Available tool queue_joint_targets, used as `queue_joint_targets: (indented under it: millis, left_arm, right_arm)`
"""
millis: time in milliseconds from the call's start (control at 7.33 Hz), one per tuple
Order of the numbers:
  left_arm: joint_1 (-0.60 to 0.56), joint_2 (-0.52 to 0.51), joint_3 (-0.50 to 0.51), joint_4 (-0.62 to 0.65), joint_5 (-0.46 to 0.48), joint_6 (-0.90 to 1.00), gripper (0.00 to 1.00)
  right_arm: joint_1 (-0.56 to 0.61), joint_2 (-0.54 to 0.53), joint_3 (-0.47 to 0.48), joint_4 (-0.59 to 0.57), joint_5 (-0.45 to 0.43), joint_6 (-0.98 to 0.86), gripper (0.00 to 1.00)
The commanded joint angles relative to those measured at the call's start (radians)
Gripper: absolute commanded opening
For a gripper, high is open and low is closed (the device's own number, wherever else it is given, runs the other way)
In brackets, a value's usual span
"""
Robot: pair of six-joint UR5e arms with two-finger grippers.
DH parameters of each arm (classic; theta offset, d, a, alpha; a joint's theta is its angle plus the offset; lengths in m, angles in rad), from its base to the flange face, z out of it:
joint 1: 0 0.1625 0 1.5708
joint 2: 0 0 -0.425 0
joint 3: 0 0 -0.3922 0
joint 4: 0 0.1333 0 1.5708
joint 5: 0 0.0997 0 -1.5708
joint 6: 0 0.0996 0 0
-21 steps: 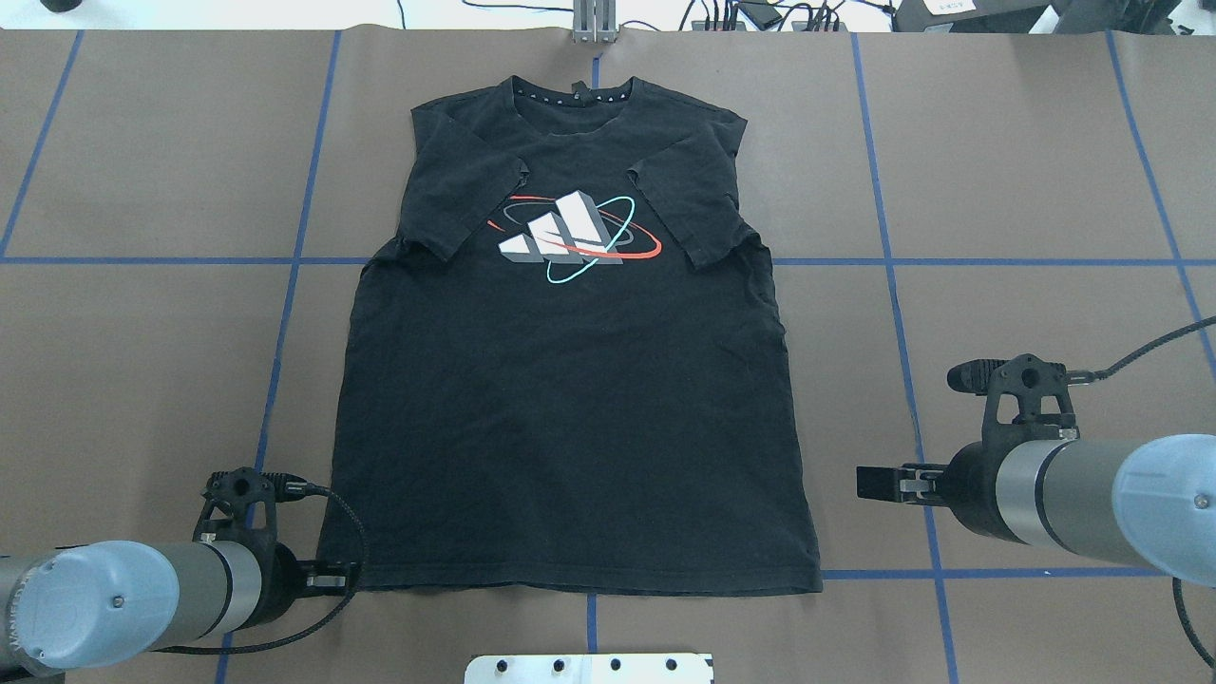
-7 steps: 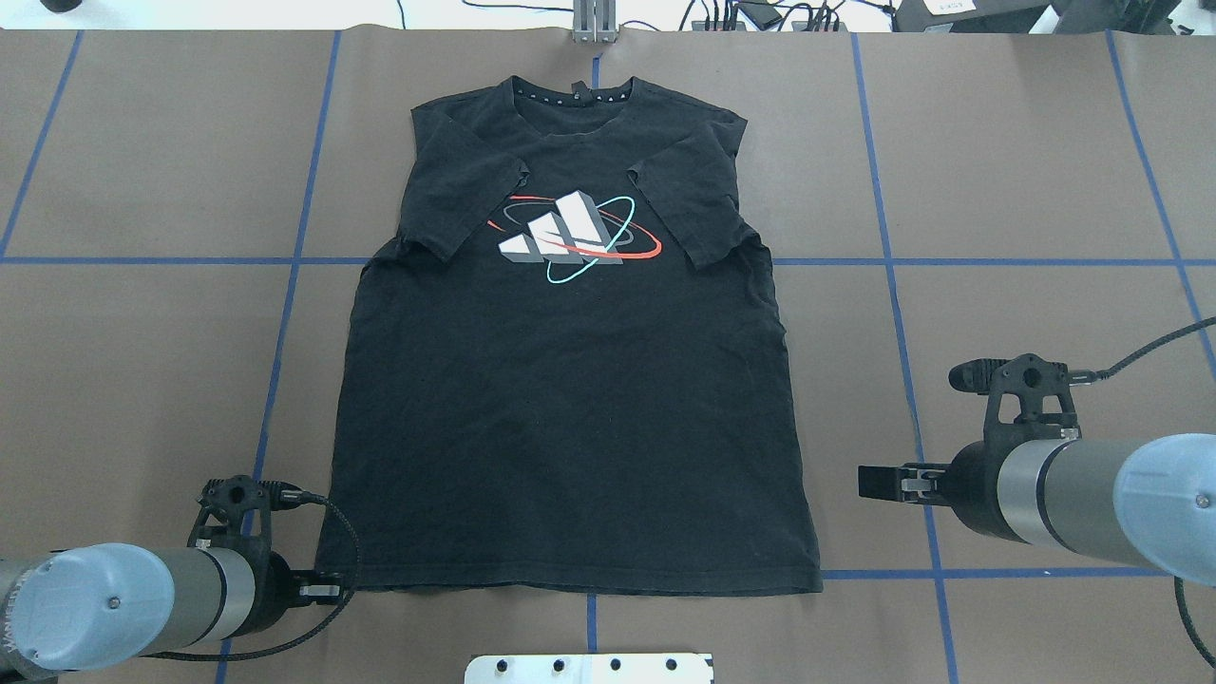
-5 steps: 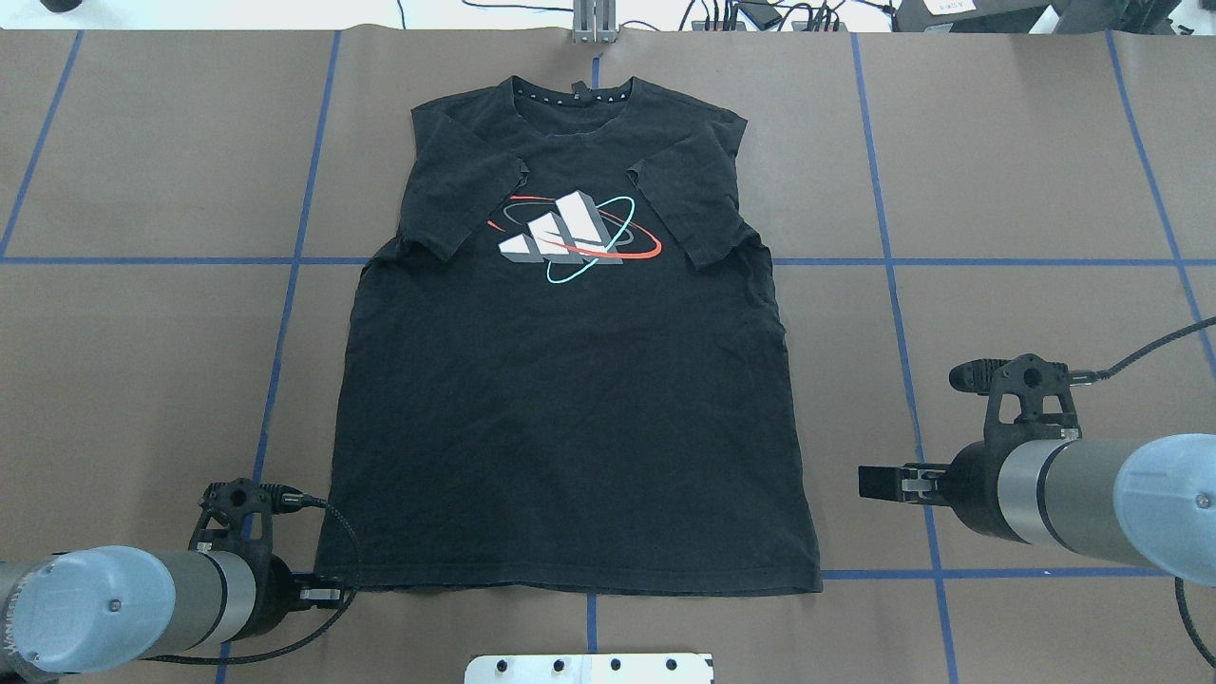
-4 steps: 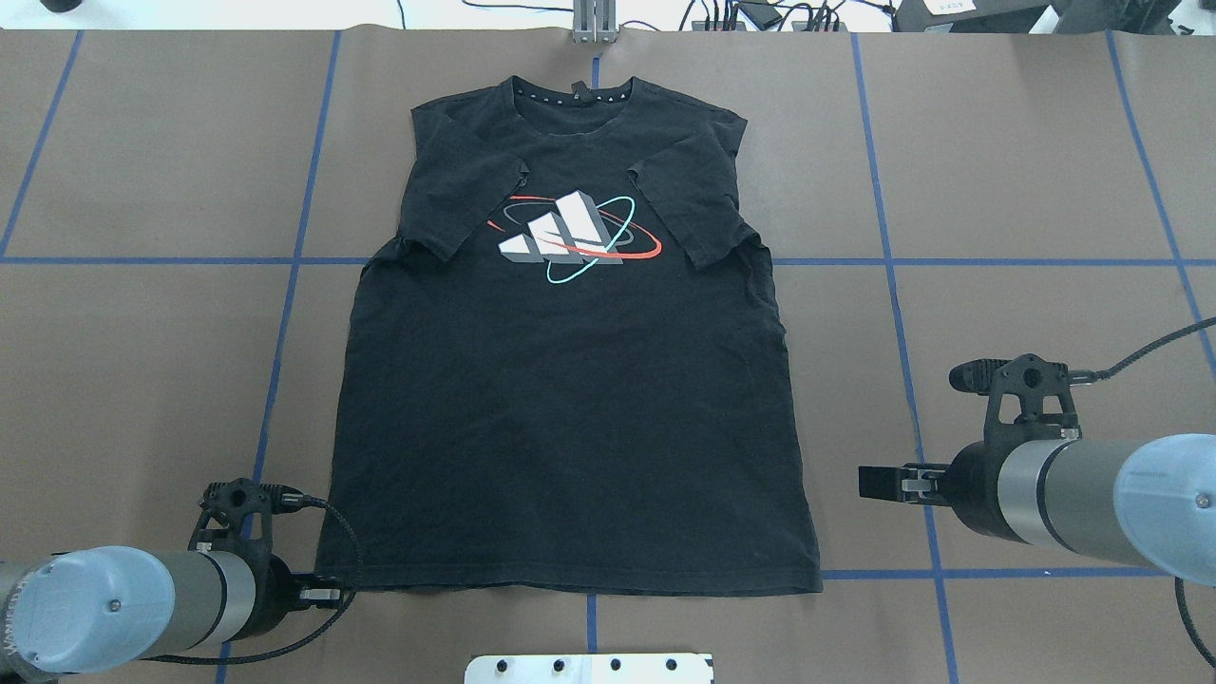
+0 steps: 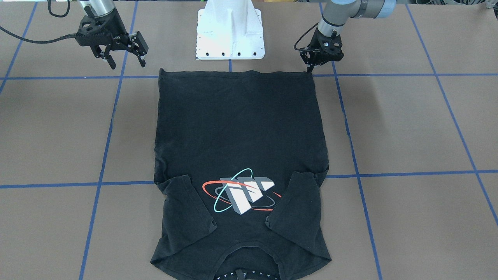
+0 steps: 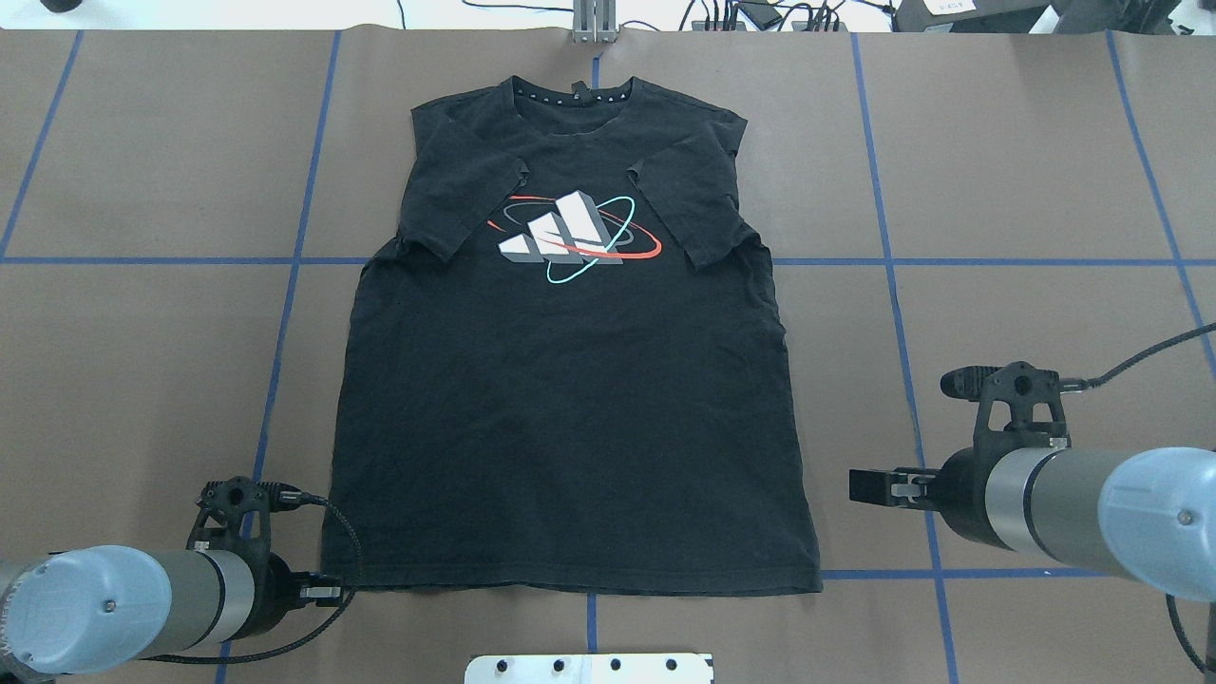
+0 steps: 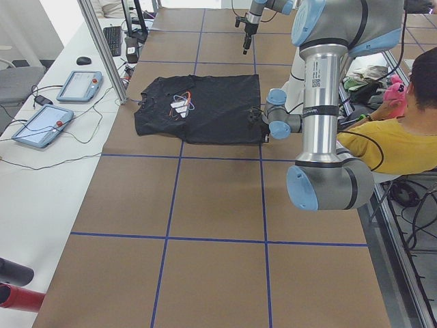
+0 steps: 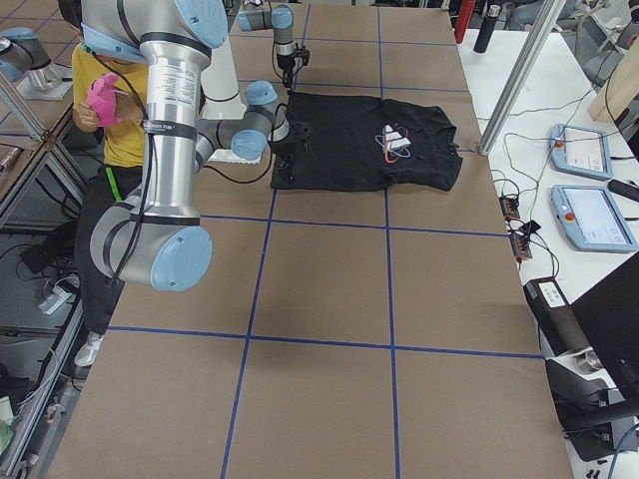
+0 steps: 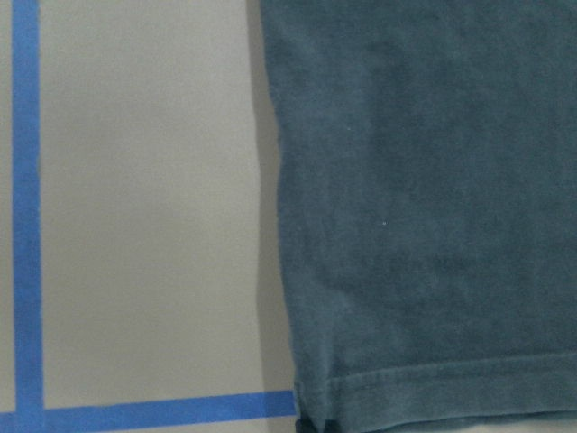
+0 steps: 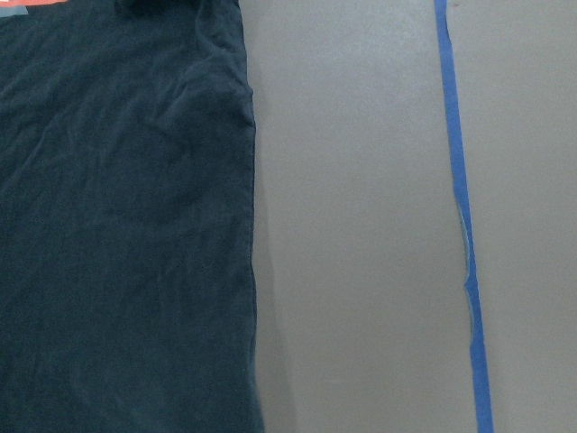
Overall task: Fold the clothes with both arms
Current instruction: 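Position both grippers at the hem corners nearest the robot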
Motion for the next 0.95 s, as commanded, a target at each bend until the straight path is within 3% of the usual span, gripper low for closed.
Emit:
queue_joint_targets:
  millis: [0,273,545,818]
  left_arm:
    - [0.0,-0.002,-0.001,0.0,0.0,-0.013,0.0]
    - [0.001,-0.007,-0.001,-0.002,0.0,-0.021,0.0]
    - [0.001,-0.009,-0.002,-0.002,0.0,-0.039,0.0]
    - [0.003,-0.01,-0.002,-0.004,0.002,-0.05,0.0]
  right_arm:
    - [-0.147,0.004,-0.014,-0.001,-0.138,0.095,1.0]
    - [-0.285,0.037,-0.085,-0.001,-0.281,0.159,1.0]
    - [-0.305,0.12,-0.205,0.0,-0.314,0.195,0.97]
    - [-0.304,0.108,-0.196,0.0,-0.321,0.196,0.88]
